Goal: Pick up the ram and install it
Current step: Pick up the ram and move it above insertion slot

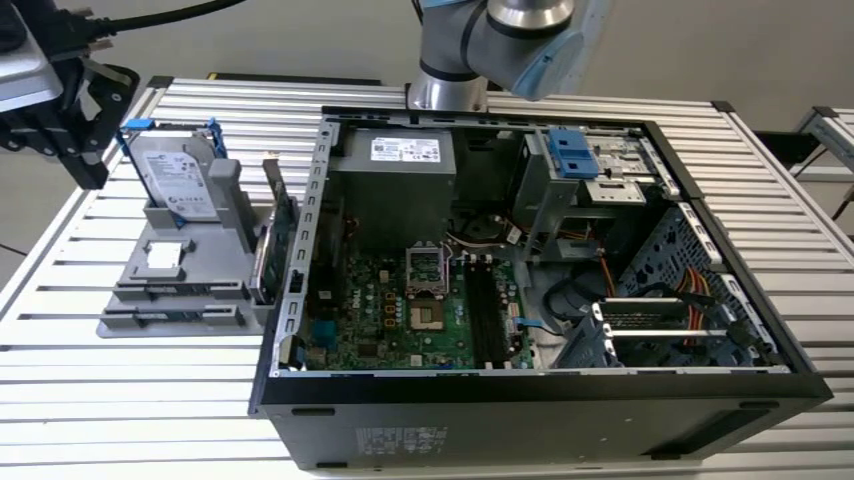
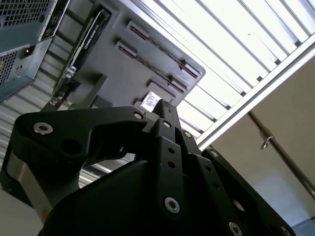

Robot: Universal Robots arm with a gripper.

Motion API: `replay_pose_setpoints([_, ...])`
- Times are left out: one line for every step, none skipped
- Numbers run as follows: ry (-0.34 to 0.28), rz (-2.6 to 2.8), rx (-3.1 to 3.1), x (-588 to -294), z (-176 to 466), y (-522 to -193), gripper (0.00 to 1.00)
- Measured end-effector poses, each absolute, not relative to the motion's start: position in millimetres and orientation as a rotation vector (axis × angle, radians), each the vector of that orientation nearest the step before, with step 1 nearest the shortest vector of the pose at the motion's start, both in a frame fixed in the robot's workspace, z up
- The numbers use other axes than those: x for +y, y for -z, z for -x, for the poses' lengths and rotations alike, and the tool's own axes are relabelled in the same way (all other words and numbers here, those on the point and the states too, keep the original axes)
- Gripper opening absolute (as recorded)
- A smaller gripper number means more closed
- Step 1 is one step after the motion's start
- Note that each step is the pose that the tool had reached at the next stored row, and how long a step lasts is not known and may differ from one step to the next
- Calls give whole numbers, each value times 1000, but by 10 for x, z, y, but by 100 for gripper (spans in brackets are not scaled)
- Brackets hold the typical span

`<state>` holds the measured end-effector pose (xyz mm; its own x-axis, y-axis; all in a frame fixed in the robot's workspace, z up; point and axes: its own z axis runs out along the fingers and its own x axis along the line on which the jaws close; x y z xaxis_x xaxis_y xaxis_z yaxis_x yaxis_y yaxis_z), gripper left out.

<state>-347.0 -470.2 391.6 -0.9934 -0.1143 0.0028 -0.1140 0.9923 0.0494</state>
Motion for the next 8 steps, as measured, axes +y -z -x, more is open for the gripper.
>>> replay_pose_setpoints([77,-189,-3129,-4702,3470,-3917,0])
replay_pose_setpoints([77,-199,-3128,-4701,3470,-3916,0])
replay_pose_setpoints([77,-209,-3128,-4701,3469,-3916,0])
replay_pose_setpoints([77,-218,-3127,-4700,3470,-3916,0])
replay_pose_setpoints([77,-228,-3126,-4699,3470,-3916,0])
replay_pose_setpoints([77,-238,-3125,-4698,3470,-3917,0])
replay_pose_setpoints([77,-246,-3124,-4698,3470,-3917,0])
replay_pose_setpoints([77,-257,-3123,-4697,3470,-3916,0])
